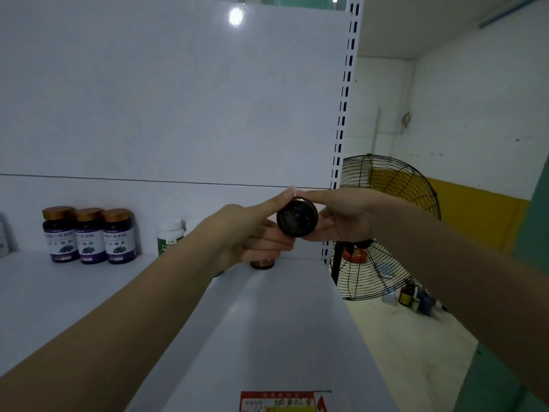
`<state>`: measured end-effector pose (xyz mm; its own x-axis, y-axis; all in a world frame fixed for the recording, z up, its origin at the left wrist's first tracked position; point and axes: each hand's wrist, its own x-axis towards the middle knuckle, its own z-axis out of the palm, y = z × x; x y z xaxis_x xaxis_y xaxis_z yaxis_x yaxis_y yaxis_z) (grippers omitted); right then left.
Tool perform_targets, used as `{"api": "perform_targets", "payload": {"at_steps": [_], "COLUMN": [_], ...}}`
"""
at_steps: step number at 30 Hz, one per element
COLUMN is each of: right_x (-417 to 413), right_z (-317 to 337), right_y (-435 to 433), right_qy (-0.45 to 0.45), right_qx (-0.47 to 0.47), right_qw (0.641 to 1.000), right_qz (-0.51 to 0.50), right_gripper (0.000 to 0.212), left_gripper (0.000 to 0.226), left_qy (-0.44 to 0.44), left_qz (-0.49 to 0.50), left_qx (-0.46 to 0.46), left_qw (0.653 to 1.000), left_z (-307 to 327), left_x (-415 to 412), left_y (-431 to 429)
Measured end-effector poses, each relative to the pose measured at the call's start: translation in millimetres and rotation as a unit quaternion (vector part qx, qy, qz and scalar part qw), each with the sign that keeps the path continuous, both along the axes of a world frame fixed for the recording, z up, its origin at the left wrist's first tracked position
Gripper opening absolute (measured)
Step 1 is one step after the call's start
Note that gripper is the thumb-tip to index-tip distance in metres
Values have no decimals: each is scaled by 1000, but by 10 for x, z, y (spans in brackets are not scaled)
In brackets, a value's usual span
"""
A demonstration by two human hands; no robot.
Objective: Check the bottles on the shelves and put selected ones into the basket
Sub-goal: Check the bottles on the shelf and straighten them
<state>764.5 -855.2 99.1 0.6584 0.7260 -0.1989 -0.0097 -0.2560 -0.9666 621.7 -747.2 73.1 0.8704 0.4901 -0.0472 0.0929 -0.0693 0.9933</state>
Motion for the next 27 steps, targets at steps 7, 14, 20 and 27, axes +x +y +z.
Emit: {"api": "perform_targets", "payload": {"at_steps": [7,14,20,27], "right_x": [56,59,45,46], "right_z": [86,142,60,70], "right_y": [-81,-186,-208,-5], "right_qy": [-76,-208,-259,-450], "right_qx": [83,195,141,-52], "right_qw": [993,957,952,891], "right_qz": [44,43,85,19], "right_gripper": [42,54,38,35], "left_gripper": [71,40,46,45], "left_qy": [-26,-114,-118,-107], "left_qz": [-21,15,77,132], "left_qx": [49,175,247,301], "left_qw": [998,978,959,938], "left_z": [-5,-93,-300,-586], "left_x": [77,116,234,365], "left_y": [28,-18,-38,-23]}}
